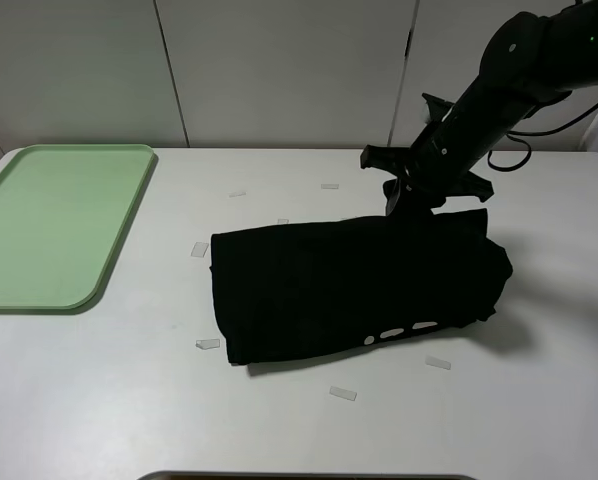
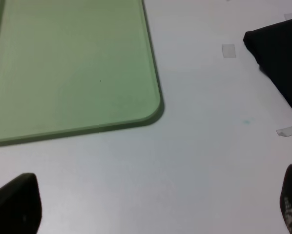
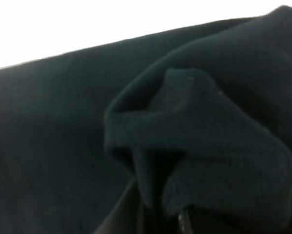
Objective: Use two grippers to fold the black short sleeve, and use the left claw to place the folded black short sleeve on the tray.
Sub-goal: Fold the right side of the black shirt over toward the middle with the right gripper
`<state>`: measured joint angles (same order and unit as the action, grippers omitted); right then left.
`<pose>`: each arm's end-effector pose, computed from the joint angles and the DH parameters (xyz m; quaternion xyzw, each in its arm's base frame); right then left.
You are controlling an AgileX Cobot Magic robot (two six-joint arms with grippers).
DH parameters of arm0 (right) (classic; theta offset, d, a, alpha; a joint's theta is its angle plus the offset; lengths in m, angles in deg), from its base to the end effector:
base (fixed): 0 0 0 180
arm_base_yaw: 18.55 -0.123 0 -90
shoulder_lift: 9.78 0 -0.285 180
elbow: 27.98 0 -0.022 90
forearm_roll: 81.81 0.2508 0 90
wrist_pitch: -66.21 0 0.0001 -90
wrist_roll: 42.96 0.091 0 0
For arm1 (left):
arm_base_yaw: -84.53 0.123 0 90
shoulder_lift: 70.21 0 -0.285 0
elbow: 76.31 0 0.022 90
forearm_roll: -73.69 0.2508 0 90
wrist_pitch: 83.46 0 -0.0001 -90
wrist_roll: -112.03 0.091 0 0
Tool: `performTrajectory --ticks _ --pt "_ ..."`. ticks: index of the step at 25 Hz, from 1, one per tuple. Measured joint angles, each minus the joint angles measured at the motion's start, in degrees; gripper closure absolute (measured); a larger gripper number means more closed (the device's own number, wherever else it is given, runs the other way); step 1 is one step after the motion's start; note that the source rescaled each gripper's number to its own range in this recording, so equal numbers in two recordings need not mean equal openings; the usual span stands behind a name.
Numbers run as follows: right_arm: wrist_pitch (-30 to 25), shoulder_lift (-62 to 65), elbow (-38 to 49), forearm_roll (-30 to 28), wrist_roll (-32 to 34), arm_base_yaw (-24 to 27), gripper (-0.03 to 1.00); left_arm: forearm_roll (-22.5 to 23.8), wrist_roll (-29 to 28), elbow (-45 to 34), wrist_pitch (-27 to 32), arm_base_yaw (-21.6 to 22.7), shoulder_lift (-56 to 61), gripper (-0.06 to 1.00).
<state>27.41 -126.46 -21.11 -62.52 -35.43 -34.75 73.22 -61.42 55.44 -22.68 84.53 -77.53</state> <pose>0.3581 0.1237 0.1733 0.0390 0.9799 0.1522 0.1226 -0.0068 -0.0007 0.2788 0.0487 0.8483 0.0260 0.5267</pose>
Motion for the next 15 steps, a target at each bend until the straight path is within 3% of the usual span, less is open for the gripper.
performTrajectory --ticks 4,9,11,15 --pt "2.28 -1.53 0.00 3.89 0.67 -0.80 0.88 0.00 0.00 0.00 0.00 0.00 0.00 -0.03" --pt "2.07 -3.08 0.00 3.25 -1.09 -1.14 0.86 1.87 0.00 0.00 0.00 0.00 0.00 -0.03" --pt "1.51 -3.08 0.00 3.32 -3.52 -1.73 0.73 2.48 0.00 0.00 0.00 0.00 0.00 -0.03" --pt "1.04 -2.84 0.00 9.39 -10.41 -3.87 0.24 3.95 0.00 -0.02 0.00 0.00 0.00 -0.03"
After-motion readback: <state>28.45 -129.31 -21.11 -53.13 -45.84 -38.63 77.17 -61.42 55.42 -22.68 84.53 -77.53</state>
